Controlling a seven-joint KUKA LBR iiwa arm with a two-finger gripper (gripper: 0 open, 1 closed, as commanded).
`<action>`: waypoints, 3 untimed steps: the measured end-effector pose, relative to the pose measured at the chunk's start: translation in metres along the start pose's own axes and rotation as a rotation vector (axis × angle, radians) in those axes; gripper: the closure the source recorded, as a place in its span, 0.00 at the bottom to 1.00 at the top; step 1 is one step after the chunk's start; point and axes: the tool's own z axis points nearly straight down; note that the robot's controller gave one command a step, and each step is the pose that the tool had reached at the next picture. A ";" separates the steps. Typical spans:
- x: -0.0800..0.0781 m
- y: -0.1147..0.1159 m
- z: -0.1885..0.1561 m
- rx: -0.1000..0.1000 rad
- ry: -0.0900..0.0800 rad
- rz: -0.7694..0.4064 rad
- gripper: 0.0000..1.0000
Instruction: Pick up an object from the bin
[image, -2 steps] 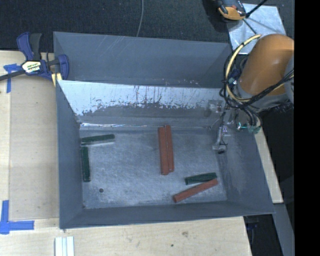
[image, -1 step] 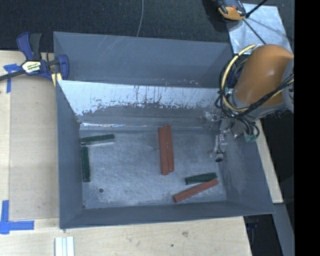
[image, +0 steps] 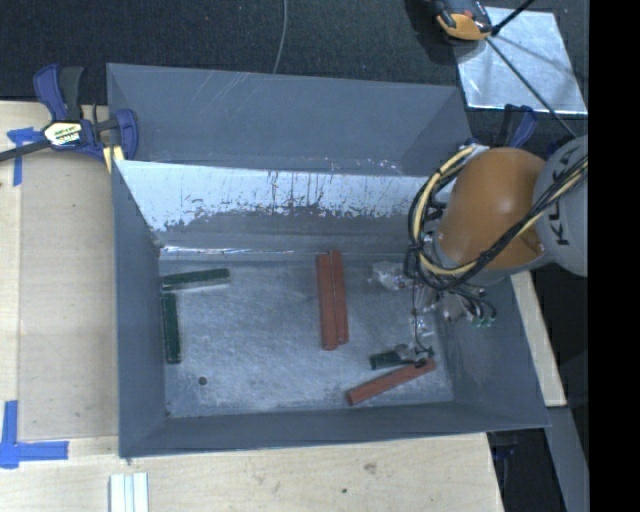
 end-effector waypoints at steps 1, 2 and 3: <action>0.007 0.037 0.004 -0.003 0.011 0.094 0.00; 0.044 0.025 0.023 -0.002 -0.002 0.059 0.00; 0.058 0.006 0.028 -0.001 0.001 -0.015 1.00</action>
Offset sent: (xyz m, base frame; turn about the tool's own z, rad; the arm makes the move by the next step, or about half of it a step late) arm -0.0646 -0.0061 -0.0355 0.0513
